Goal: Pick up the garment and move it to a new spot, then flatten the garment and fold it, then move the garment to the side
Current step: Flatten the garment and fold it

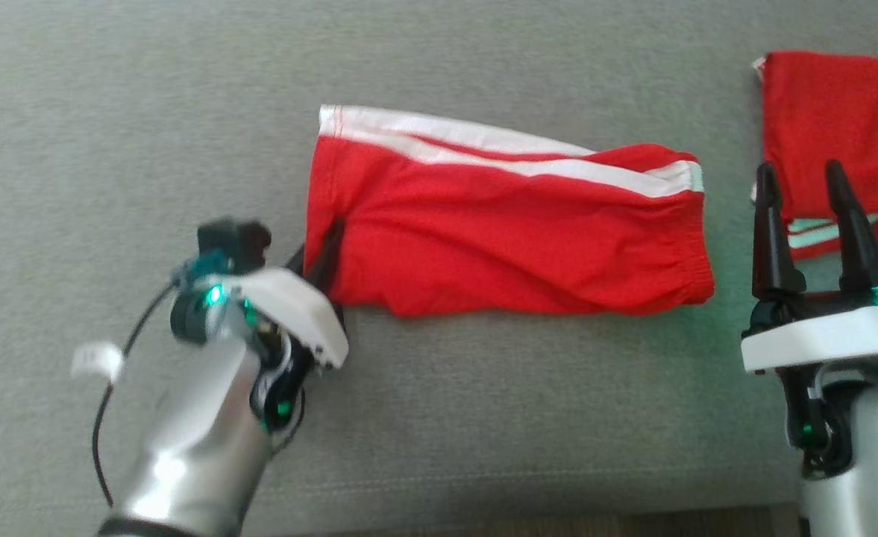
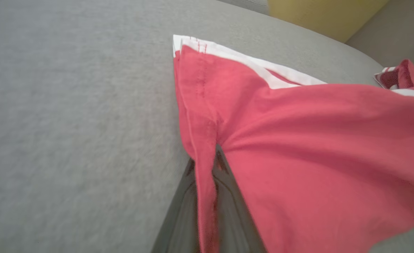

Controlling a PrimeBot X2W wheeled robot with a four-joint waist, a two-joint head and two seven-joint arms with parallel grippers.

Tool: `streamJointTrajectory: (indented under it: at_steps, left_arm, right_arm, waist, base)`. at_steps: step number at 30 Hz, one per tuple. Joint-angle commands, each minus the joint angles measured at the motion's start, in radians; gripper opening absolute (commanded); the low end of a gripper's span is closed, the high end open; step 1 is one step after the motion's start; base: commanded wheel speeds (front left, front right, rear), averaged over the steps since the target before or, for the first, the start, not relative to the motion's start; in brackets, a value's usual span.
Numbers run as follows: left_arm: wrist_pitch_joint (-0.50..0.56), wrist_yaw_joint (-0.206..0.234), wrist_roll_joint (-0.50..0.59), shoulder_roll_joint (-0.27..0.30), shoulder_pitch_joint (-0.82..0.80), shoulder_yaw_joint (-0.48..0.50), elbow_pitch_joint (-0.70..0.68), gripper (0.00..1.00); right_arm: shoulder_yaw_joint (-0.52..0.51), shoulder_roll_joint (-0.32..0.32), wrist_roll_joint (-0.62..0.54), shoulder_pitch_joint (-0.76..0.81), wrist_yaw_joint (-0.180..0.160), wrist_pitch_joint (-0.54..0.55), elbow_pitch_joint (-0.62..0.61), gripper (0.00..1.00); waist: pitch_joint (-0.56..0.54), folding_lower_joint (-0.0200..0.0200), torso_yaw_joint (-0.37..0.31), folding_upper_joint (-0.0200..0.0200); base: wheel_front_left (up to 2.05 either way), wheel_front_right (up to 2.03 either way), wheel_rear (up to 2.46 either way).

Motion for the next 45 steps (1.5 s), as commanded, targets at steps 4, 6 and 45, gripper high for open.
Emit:
streamJointTrajectory:
  at_steps: [4,6,45]
  left_arm:
    - [0.002,0.058,-0.019,0.054,0.113,0.045,-0.117,0.0]
    - [0.018,0.076,-0.024,0.064,0.149,0.046,-0.168,0.0]
    - [-0.066,0.315,0.167,0.284,0.406,0.127,-0.715,1.0]
  right_arm:
    - [0.009,-0.005,-0.018,0.027,-0.001,0.022,-0.051,1.0]
    - [0.006,-0.005,-0.019,0.036,-0.001,0.034,-0.054,1.0]
    - [0.029,-0.005,-0.07,0.134,-0.001,0.11,-0.097,1.0]
  waist:
    - [-0.036,0.0,0.056,0.0]
    - [-0.045,0.0,0.065,0.0]
    - [-0.222,0.0,0.056,0.0]
  base:
    - [0.0,0.0,0.0]
    - [0.0,0.0,0.0]
    - [0.0,0.0,0.0]
